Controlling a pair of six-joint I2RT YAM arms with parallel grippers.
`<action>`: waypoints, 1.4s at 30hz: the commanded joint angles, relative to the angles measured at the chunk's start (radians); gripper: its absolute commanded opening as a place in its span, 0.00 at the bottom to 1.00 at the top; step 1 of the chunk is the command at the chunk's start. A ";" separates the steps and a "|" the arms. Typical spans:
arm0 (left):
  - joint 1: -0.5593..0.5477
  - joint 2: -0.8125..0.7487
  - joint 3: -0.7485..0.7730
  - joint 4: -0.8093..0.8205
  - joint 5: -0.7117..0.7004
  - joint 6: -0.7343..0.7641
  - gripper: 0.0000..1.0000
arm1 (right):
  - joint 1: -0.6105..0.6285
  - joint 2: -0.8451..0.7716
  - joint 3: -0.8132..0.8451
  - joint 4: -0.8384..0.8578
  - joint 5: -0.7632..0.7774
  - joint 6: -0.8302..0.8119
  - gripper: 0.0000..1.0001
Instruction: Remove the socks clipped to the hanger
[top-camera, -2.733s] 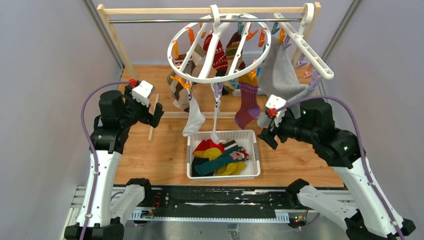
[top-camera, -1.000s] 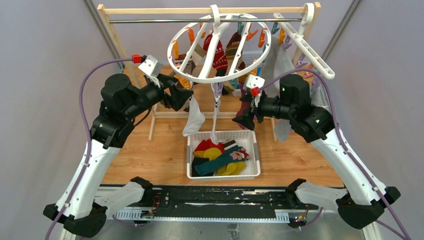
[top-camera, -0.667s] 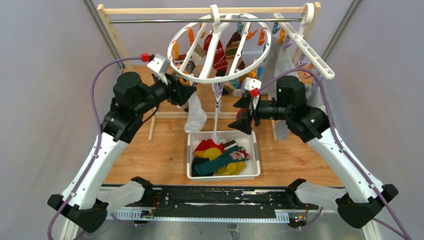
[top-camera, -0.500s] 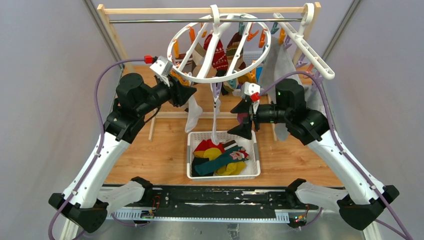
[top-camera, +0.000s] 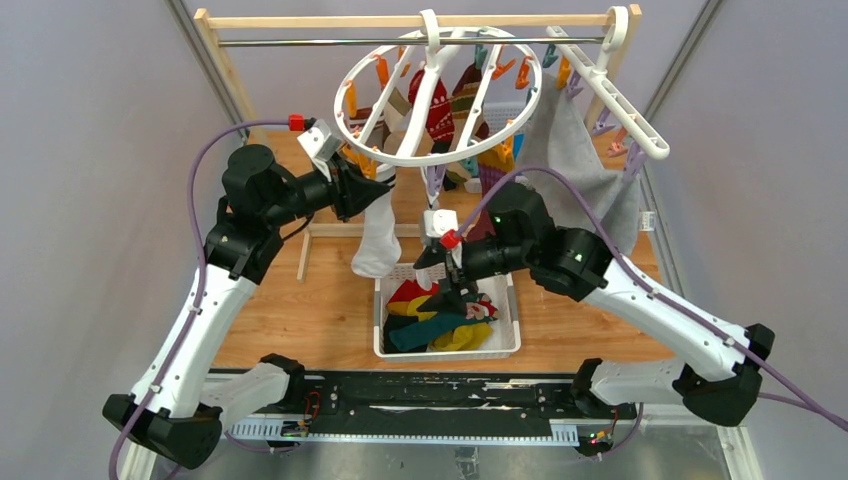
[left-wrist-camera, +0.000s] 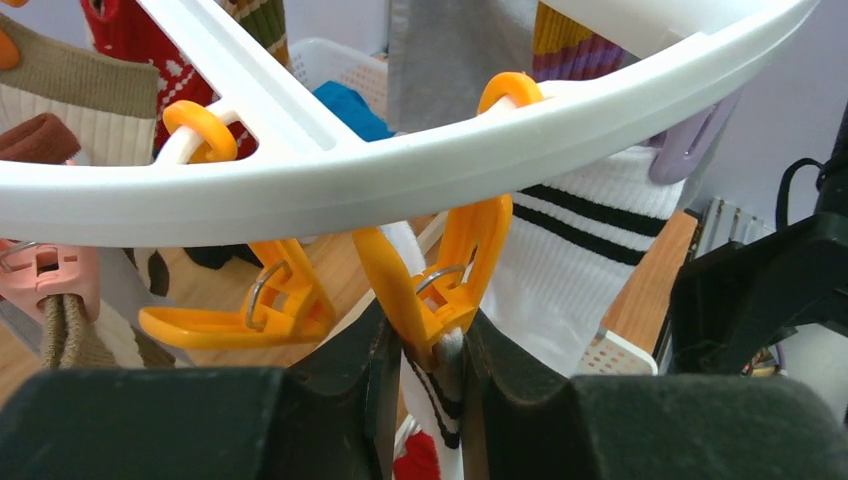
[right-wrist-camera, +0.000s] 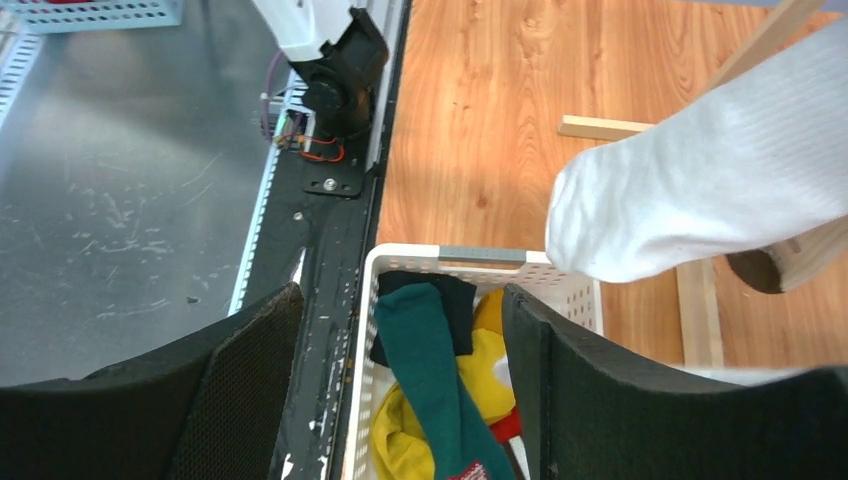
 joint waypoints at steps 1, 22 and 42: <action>0.024 -0.028 -0.004 0.021 0.114 0.003 0.16 | 0.065 0.071 0.099 0.030 0.177 0.010 0.72; 0.024 -0.044 -0.101 0.308 0.360 -0.361 0.08 | -0.071 0.095 -0.006 0.351 0.227 0.174 0.74; 0.004 -0.064 -0.224 0.523 0.269 -0.587 0.07 | -0.086 0.222 0.004 0.464 0.118 0.284 0.65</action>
